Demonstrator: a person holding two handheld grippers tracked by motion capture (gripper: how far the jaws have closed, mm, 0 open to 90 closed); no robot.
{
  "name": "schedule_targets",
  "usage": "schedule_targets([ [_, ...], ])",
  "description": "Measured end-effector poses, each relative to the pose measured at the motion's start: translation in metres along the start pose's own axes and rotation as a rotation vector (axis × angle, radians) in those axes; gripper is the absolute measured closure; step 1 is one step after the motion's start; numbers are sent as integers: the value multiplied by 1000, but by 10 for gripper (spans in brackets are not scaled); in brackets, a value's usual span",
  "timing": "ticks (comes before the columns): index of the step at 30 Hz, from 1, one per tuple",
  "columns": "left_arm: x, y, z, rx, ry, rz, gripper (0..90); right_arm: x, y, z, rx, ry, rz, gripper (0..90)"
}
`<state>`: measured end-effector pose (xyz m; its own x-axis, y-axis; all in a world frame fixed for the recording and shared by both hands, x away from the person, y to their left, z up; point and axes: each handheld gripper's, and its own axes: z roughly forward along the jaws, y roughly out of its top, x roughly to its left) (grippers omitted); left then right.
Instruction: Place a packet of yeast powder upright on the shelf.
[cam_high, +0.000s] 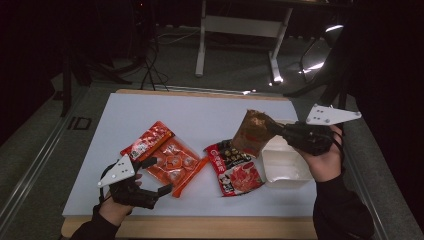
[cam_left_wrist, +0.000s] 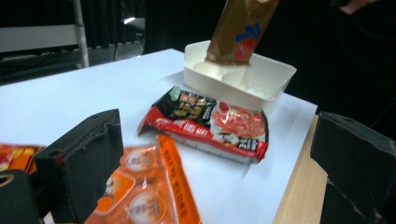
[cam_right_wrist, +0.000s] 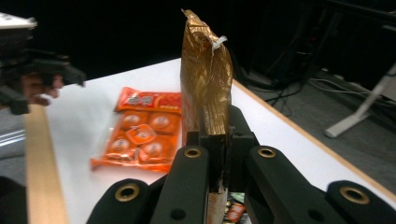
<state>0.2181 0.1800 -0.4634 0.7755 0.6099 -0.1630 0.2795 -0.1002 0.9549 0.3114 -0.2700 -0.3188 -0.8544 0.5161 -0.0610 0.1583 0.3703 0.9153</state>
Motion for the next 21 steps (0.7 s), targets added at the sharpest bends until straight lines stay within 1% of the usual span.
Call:
schedule_targets([
  [2, 0, -6, -2, 7, 9, 12, 44, -12, 4, -4, 0, -40, -1, 890],
  [3, 0, -9, -2, 9, 19, 18, 44, -12, 4, -4, 0, -40, -1, 890],
  [8, 2, -20, -3, 12, 42, 6, 46, -26, 6, -6, 20, -81, 0, 888],
  [11, 3, -26, -4, 2, 56, 13, 46, -35, 5, -7, 26, -102, 5, 887],
  [13, 5, -31, -4, -8, 70, 25, 46, -41, 4, -8, 29, -108, 12, 887],
  [15, 7, -33, -3, 0, 70, 15, 46, -46, 2, -8, 38, -117, 17, 887],
  [18, 8, -35, -2, 9, 78, 32, 46, -53, -2, -10, 38, -137, 28, 887],
  [21, 9, -36, -3, -4, 88, 22, 46, -61, -3, -12, 43, -163, 23, 887],
])
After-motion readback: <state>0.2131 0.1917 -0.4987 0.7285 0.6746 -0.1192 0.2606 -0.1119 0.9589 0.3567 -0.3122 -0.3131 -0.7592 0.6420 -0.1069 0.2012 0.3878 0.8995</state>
